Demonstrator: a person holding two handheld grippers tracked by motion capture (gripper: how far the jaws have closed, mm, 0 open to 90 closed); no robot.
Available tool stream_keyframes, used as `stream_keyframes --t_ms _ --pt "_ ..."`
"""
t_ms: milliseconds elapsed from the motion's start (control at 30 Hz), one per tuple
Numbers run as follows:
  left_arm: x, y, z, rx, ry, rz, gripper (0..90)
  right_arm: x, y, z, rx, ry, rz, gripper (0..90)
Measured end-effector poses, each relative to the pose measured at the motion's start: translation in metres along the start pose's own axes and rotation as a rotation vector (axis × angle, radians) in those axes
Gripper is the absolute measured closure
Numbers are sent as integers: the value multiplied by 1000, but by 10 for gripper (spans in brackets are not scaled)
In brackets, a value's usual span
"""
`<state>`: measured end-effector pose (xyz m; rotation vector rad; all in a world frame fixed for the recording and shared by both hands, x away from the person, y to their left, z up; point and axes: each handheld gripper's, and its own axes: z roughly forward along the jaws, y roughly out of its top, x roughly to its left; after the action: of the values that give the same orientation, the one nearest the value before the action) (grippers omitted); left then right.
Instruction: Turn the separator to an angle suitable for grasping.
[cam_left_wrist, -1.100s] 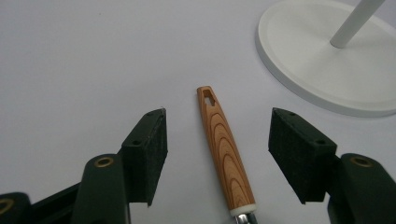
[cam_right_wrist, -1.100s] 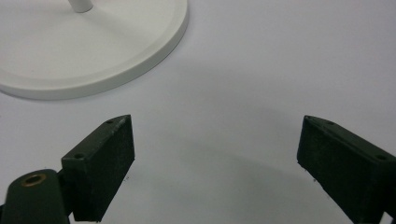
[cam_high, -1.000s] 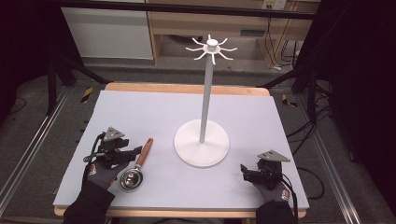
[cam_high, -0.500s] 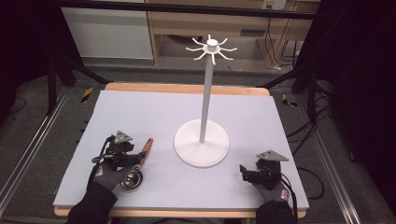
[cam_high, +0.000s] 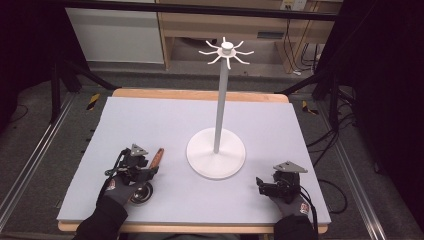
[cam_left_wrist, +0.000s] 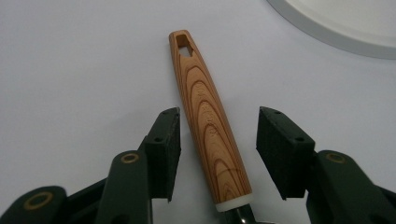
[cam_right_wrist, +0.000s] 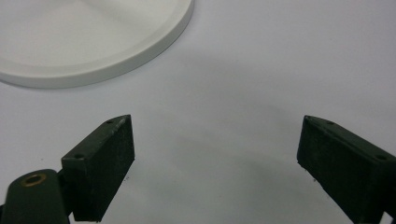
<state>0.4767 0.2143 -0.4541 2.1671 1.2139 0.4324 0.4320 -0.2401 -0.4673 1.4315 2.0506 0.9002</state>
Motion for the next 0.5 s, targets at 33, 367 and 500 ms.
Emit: stream_keyframes --t_ms 33,367,500 --pt "0 0 1 5 1 1 514 0 0 0 -1 1 -2 115" --pt "2 -2 6 29 -7 -12 600 1 0 1 7 6 1 115" --pt "2 -2 7 32 -6 -17 619 0 0 1 7 6 -3 115"
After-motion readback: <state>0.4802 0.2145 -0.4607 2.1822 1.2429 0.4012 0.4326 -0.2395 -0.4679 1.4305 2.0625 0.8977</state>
